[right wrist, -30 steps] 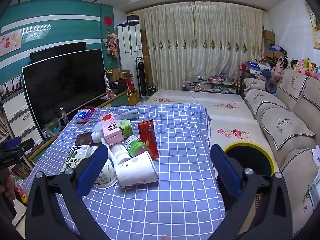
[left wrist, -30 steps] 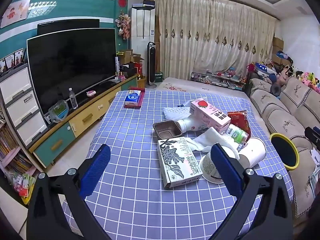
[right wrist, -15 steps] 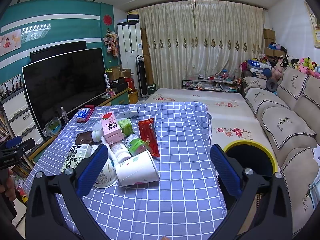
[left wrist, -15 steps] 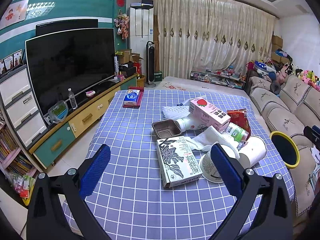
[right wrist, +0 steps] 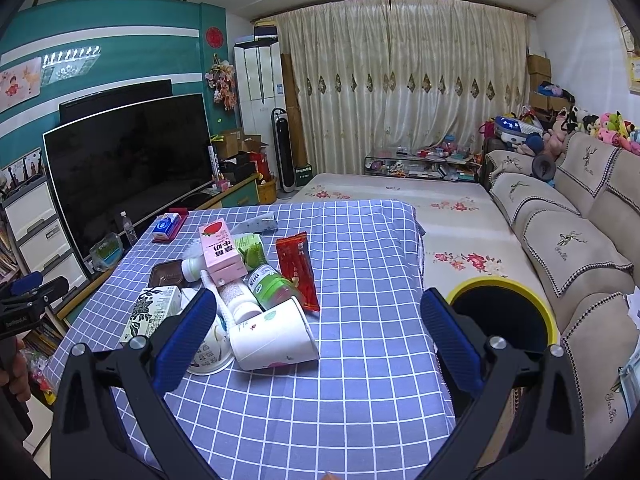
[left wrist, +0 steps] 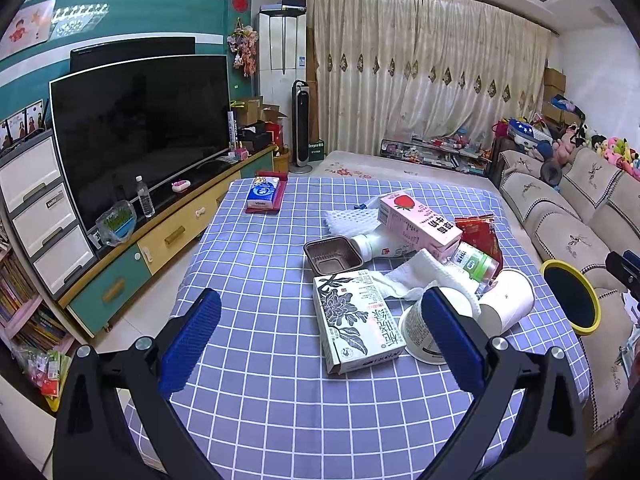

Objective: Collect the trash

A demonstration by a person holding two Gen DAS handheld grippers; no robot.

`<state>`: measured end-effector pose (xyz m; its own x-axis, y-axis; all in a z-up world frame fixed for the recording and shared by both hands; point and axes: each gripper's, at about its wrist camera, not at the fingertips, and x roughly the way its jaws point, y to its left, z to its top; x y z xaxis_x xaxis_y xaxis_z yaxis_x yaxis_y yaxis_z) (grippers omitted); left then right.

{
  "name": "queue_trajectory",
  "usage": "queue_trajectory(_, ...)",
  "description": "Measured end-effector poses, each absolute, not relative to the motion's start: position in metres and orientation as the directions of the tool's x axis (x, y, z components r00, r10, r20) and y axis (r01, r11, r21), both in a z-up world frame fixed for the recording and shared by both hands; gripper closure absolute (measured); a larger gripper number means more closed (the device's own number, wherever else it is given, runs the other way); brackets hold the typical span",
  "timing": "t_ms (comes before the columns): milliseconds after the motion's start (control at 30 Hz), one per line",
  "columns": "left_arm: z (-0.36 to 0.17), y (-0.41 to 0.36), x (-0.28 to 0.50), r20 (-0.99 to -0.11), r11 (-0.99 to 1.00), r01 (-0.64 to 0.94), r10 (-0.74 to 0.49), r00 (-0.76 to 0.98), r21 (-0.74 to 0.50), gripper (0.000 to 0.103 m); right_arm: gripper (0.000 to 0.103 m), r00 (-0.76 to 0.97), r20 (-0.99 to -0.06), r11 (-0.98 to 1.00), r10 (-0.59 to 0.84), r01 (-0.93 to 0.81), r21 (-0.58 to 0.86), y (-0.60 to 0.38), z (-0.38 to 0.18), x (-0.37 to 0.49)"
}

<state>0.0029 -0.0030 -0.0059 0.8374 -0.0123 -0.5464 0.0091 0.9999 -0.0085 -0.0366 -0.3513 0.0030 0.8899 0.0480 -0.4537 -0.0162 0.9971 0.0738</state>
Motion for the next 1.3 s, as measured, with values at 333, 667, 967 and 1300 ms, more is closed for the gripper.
queue_trajectory(333,-0.0082,-0.0036,0.0047,-0.552,1.0,0.009,-0.01,0.834,-0.004,0.004,0.006,0.887,-0.46,0.997,0.054,-0.021,0.077,-0.352,0.0018,-0.0362)
queue_trajectory(667,-0.0116,-0.0062,0.007,-0.559,1.0,0.015,-0.012,0.829,0.001,0.004,0.006,0.882,-0.468,0.997,0.055,-0.021,0.079,-0.352,0.0019,-0.0357)
queue_trajectory(967,-0.013,-0.0077,0.0091,-0.569,1.0,0.018,-0.014,0.823,0.002,0.004,0.006,0.879,-0.474,0.996,0.057,-0.021,0.081,-0.3531,0.0018,-0.0349)
queue_trajectory(1300,-0.014,-0.0096,0.0108,-0.573,1.0,0.023,-0.015,0.819,0.006,0.004,0.006,0.878,-0.475,0.996,0.059,-0.022,0.083,-0.3539,0.0016,-0.0354)
